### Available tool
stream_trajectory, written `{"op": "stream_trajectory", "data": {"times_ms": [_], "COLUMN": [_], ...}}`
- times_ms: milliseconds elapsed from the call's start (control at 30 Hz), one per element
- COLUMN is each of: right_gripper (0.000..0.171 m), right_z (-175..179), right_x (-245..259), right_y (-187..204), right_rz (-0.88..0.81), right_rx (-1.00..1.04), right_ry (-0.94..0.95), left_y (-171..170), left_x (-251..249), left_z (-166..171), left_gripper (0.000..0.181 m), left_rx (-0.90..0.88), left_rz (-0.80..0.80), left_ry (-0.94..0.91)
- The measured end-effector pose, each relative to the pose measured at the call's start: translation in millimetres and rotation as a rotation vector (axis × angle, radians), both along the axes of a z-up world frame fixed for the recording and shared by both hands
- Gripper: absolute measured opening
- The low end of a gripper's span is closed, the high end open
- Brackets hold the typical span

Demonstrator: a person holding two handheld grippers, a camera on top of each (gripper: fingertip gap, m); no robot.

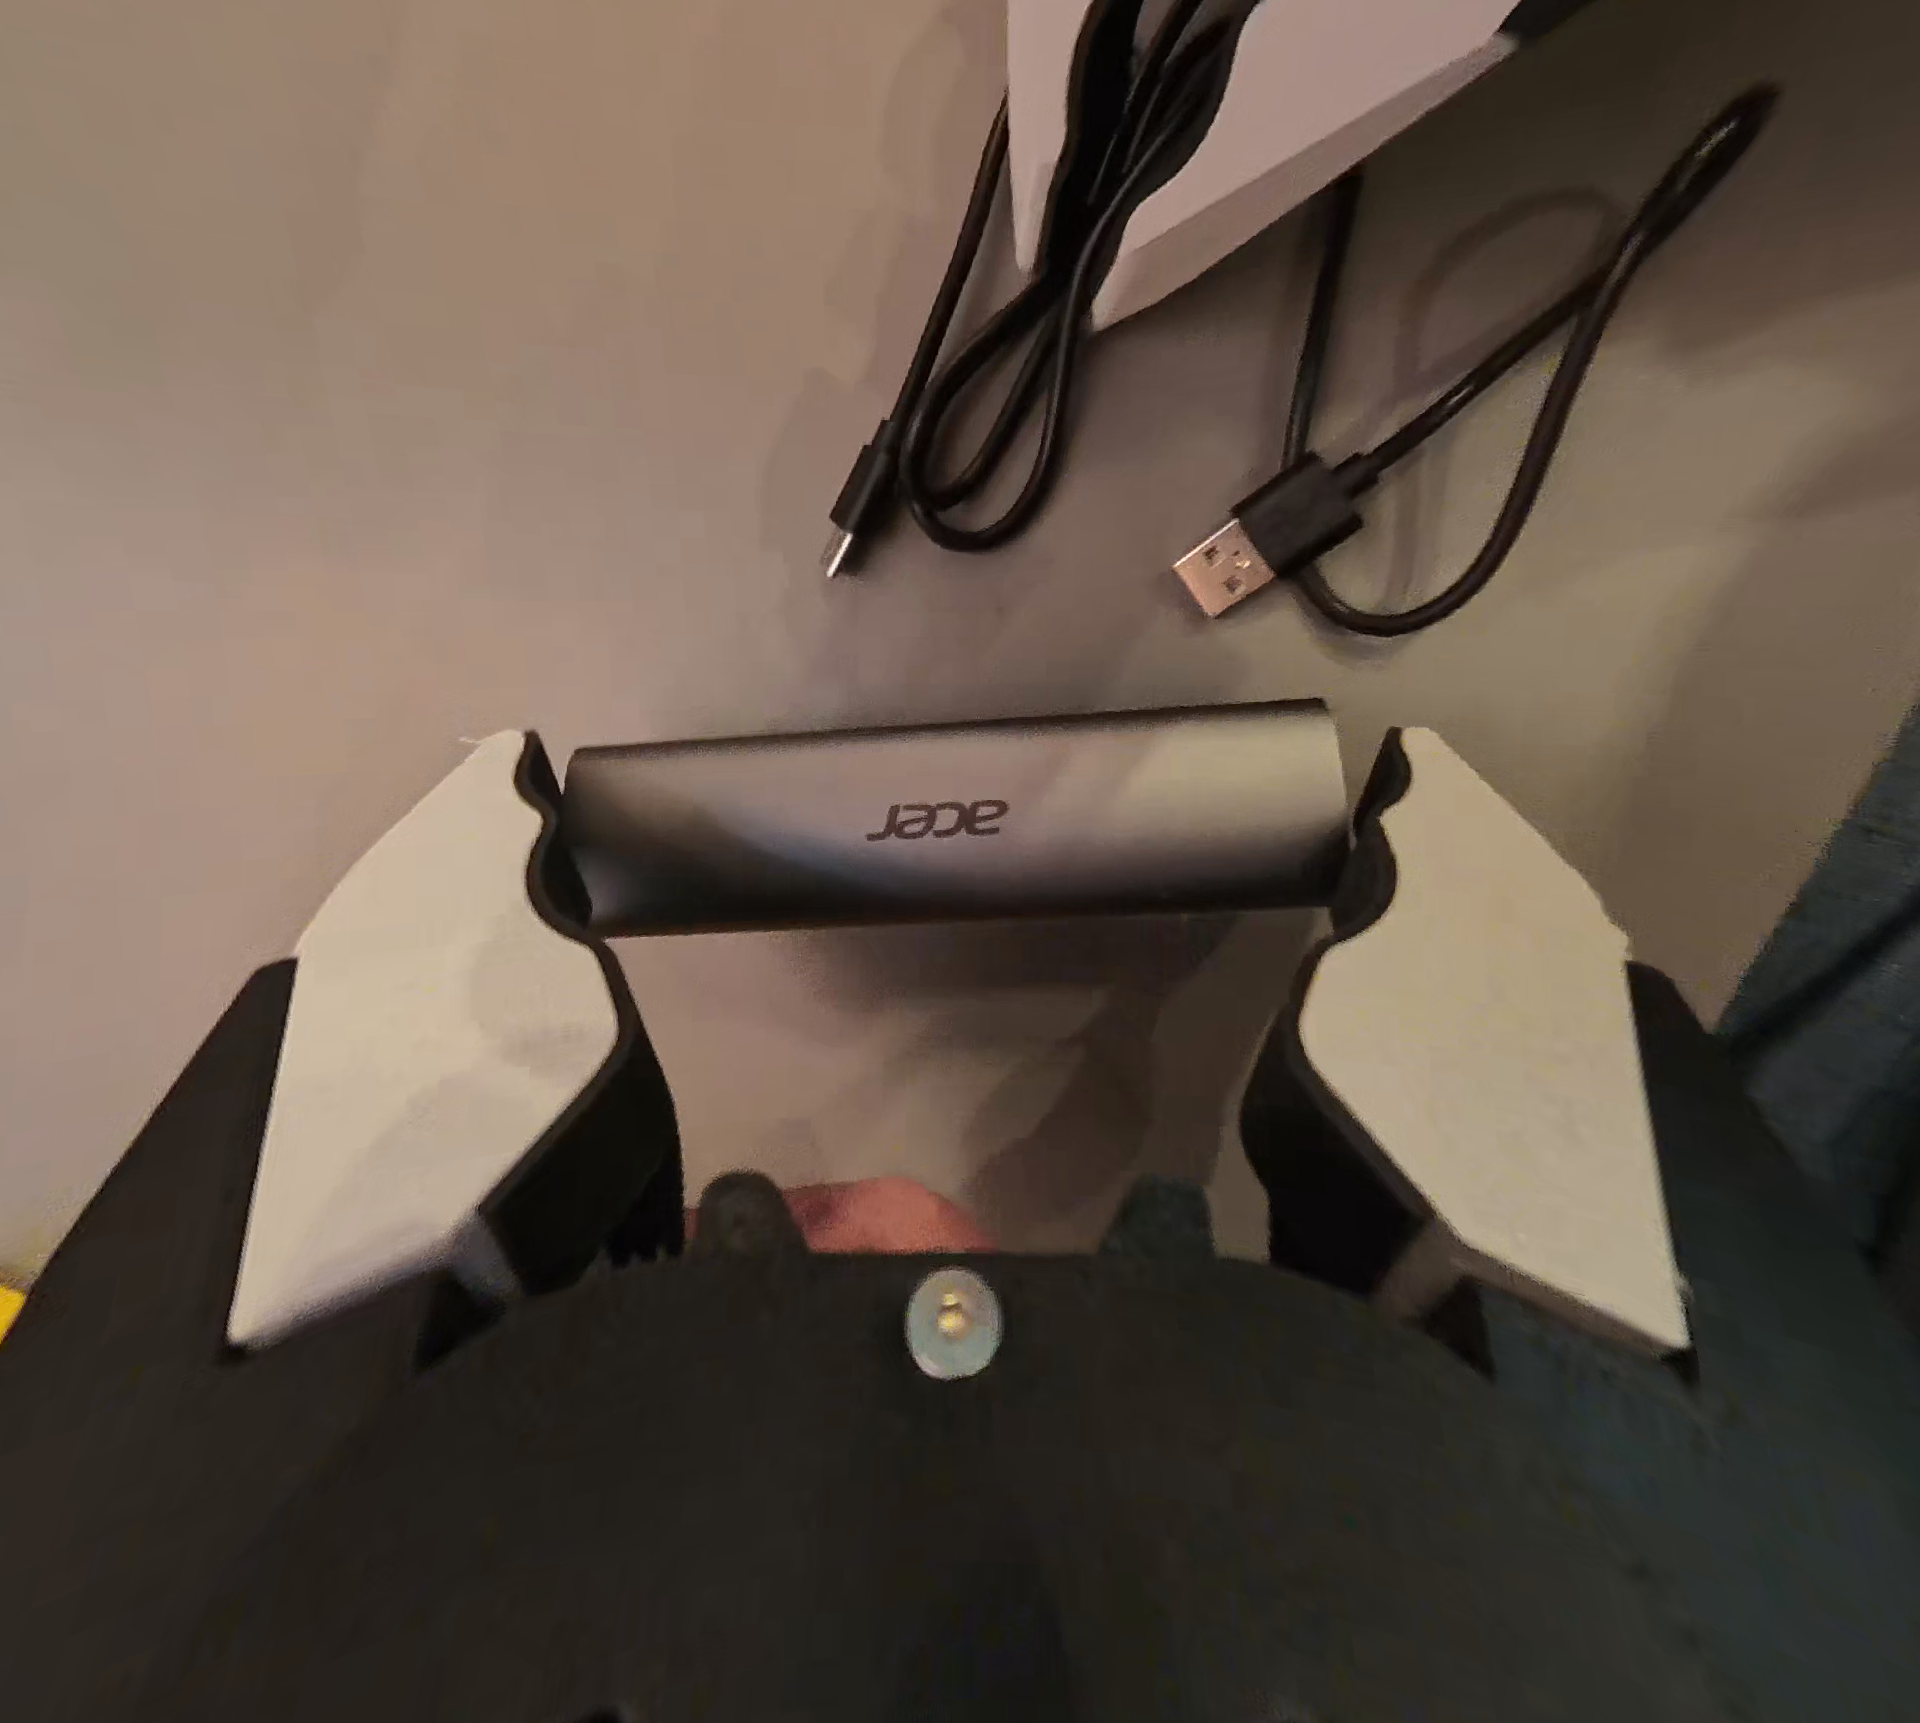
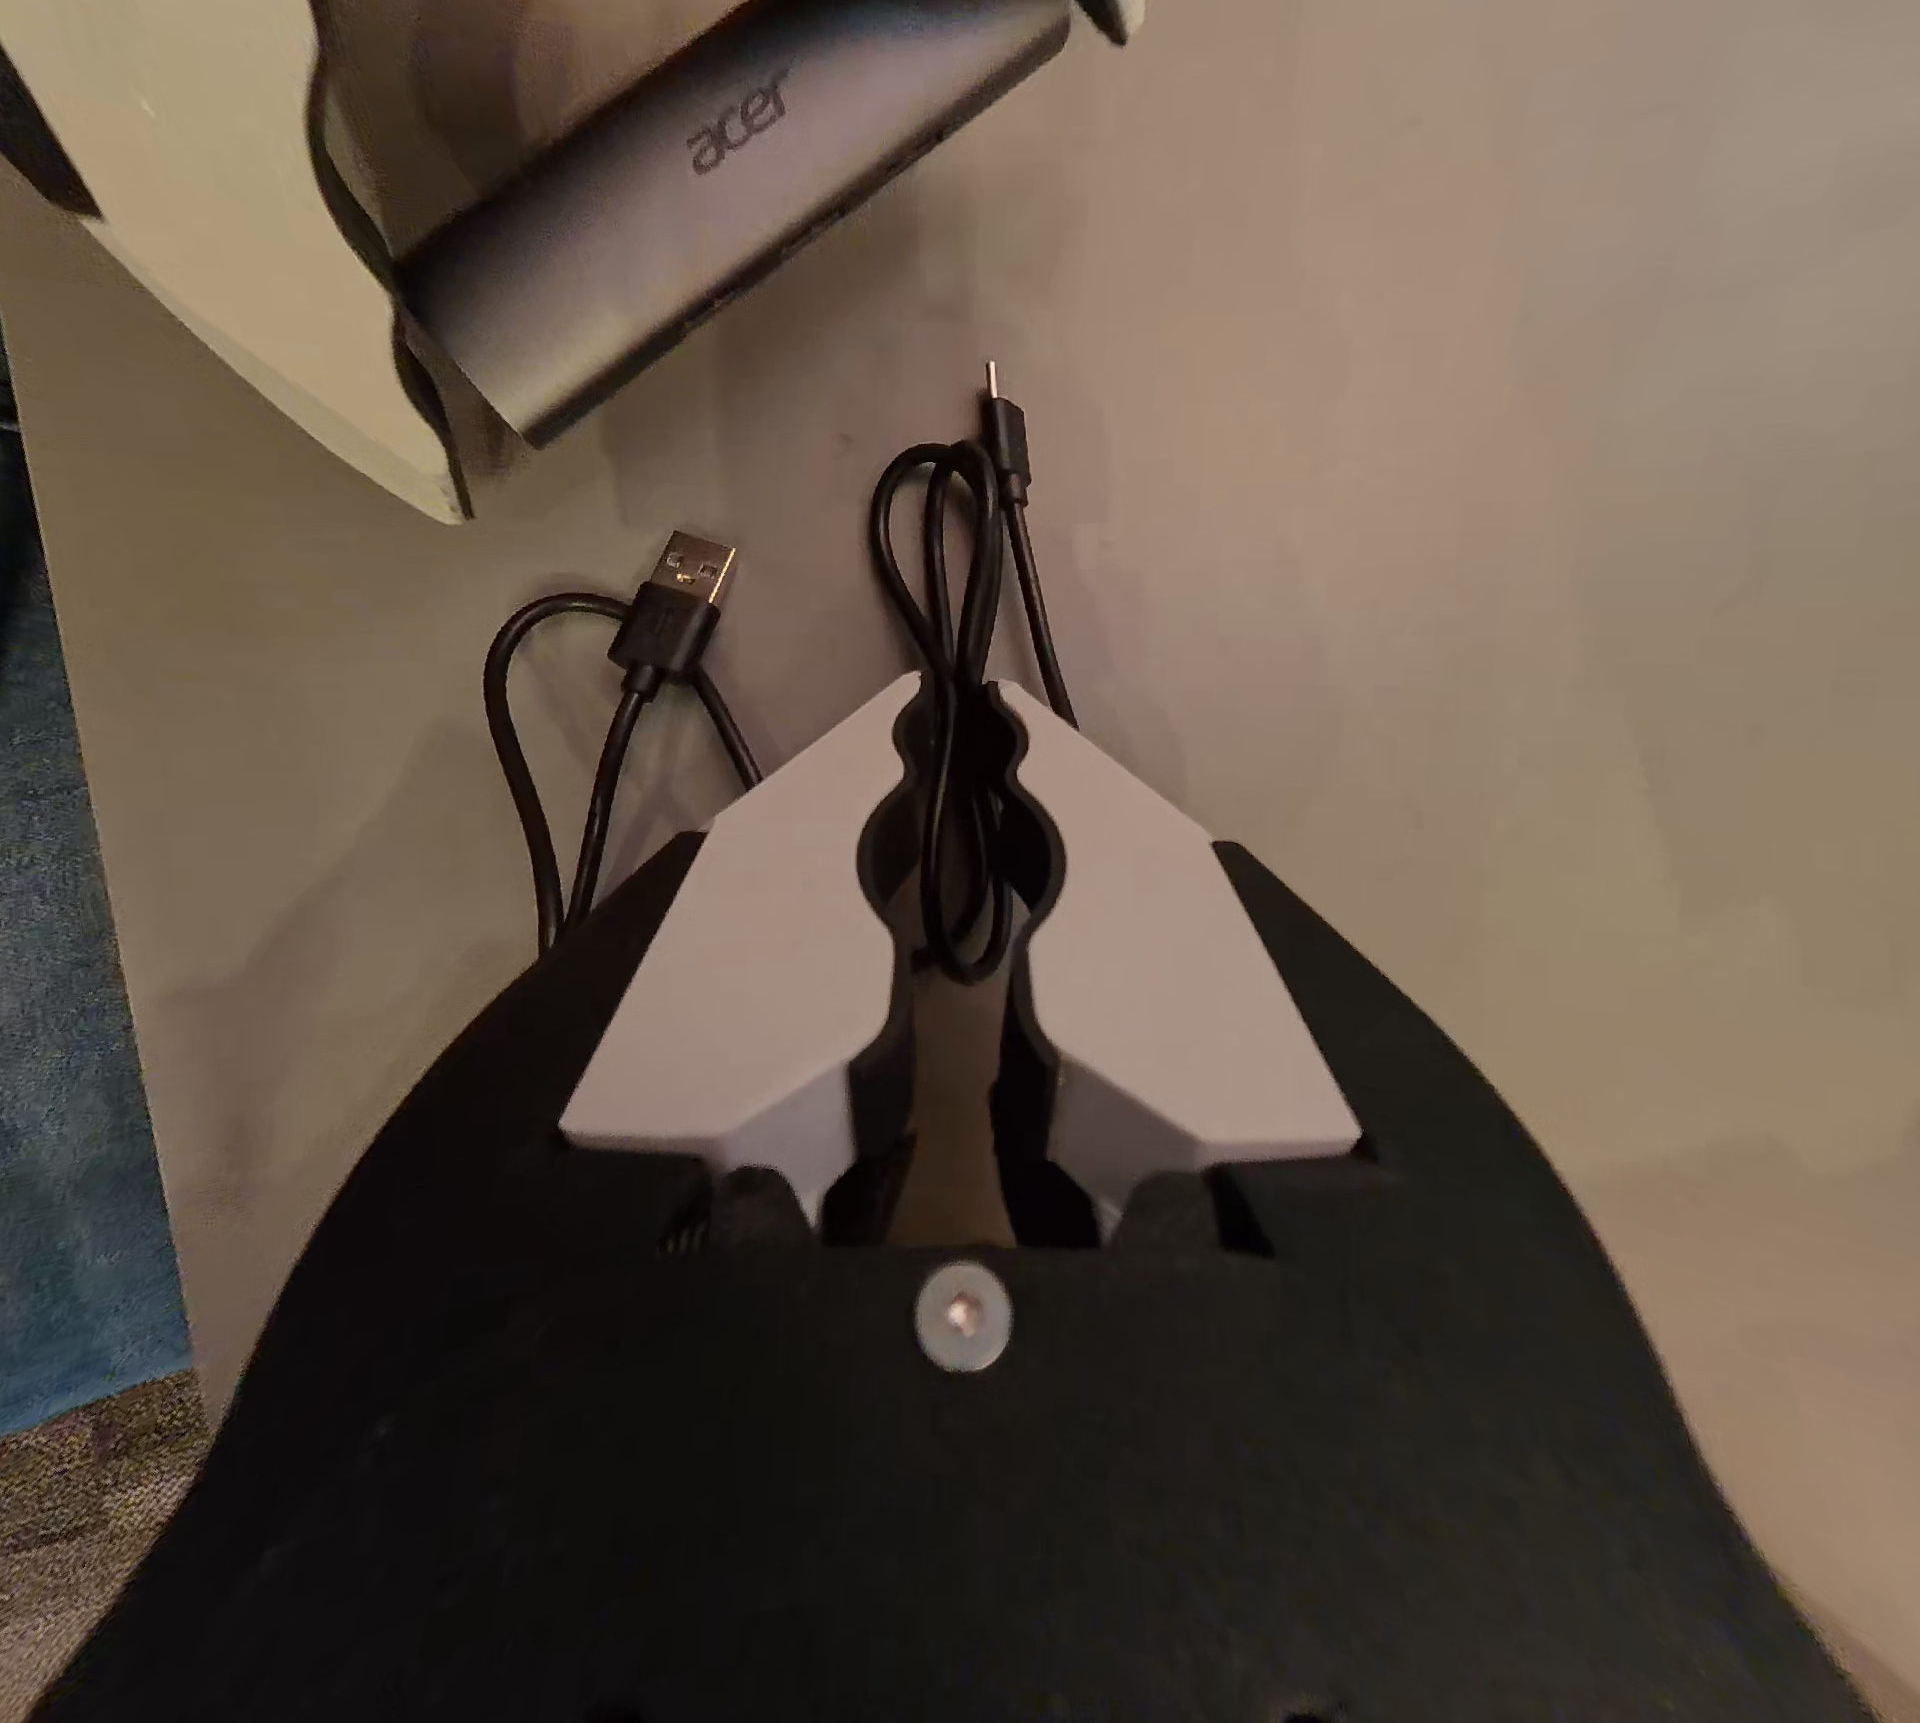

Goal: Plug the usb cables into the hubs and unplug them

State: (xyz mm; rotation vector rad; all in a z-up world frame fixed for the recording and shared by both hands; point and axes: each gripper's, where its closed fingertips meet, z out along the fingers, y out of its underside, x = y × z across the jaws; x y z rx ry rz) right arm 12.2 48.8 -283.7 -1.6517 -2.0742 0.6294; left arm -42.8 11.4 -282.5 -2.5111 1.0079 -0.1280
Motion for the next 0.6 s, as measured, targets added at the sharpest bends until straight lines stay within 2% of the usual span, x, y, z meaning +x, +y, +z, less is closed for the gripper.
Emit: {"op": "stream_trajectory", "data": {"times_ms": [100,467,600], "right_gripper": [0.005,0.005,0.005], "right_z": [0.1,0.3,0.2], "right_x": [0.2,0.2,0.4], "right_y": [-0.3,-0.7,-1.1], "right_rz": [-0.005,-0.009,-0.012], "right_rx": [-0.015,-0.032,-0.030], "right_ry": [0.009,0.030,0.039], "left_y": [-2.9,-1.5,-3.5], "left_x": [0.3,2.3,5.4], "left_z": [-10.9,-15.6,-16.9], "left_gripper": [0.139,0.140,0.146], "left_rx": [-0.024,-0.047,-0.054], "left_rz": [0.017,0.072,0.072], "left_ry": [0.015,-0.059,-0.052]}}
